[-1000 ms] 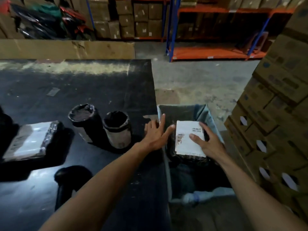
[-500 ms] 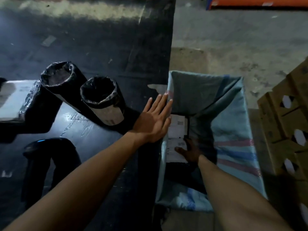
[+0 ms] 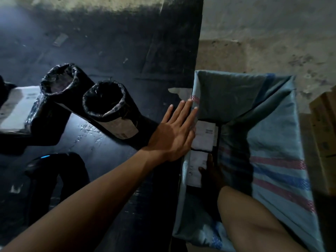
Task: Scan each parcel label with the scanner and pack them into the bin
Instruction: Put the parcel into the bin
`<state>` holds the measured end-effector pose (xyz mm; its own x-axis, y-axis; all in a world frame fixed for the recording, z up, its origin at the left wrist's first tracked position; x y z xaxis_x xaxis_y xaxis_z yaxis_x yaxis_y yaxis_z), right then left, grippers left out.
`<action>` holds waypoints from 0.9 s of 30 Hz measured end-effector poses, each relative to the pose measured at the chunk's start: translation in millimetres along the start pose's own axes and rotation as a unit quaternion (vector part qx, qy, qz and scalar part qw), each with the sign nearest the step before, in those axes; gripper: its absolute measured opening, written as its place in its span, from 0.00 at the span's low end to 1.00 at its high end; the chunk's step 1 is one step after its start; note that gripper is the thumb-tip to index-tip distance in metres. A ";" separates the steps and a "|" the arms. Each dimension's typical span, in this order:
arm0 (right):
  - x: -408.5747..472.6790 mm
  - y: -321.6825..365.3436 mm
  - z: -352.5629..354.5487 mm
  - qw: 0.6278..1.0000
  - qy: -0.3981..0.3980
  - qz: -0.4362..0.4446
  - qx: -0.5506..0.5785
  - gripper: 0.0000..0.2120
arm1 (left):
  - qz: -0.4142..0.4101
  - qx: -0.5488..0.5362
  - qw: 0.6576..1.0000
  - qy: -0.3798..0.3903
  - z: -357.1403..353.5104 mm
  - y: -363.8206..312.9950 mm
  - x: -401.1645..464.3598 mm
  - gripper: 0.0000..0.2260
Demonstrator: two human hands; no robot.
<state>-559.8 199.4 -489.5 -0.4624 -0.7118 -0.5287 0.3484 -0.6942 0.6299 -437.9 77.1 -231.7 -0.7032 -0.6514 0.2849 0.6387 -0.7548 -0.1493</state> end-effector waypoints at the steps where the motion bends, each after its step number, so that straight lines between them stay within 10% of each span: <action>1: 2.5 -0.1 0.9 0.999 0.013 -0.007 -0.045 0.40 | 0.000 0.000 1.000 -0.001 0.8 -0.3 -0.1 0.29; 20: -75.2 143.2 169.1 0.974 -0.149 0.041 -0.168 0.43 | 0.054 -0.104 0.987 0.108 21.8 0.2 12.8 0.32; 27: -171.0 271.3 211.4 0.927 -0.333 0.166 -0.047 0.36 | 0.044 -0.251 0.955 -0.150 167.5 12.5 23.7 0.15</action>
<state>-558.6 155.5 -107.9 -0.7072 -0.6857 0.1725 0.6159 -0.4775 0.6267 -394.3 65.1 -68.2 -0.4851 -0.7195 0.4970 0.4086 -0.6890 -0.5986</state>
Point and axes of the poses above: each hand's wrist, its own x-axis towards the middle knuckle, its own z-axis out of the back of the hand, y = z × x, the point moved 6 cm from there along x, towards the middle knuckle, and after that the axes turned 14 degrees about -y, right-handed, at the moved point
